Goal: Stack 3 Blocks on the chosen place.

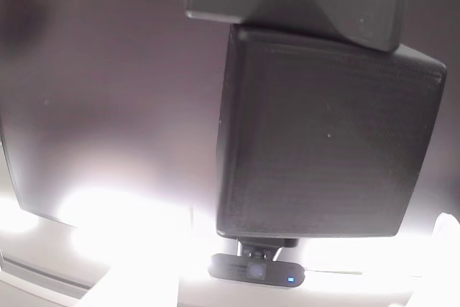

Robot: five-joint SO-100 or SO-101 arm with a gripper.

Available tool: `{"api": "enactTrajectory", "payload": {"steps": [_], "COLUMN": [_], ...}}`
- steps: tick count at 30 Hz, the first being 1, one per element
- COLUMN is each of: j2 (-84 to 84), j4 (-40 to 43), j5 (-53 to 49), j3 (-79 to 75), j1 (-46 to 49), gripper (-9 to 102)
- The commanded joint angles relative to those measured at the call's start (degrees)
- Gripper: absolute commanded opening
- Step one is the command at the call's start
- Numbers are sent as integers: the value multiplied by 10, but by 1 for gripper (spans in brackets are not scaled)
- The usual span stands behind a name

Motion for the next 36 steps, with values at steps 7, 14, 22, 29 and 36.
{"api": "enactTrajectory", "payload": {"steps": [7, 14, 22, 29, 36], "j2": [49, 107, 174, 225, 279], "j4": [-61, -51, 1, 34, 93], "j5": [-9, 22, 185, 372, 531], "j3": [23, 52, 66, 108, 108], "j1": [13, -2, -24, -28, -25], "gripper": [42, 25, 6, 0, 0]}}
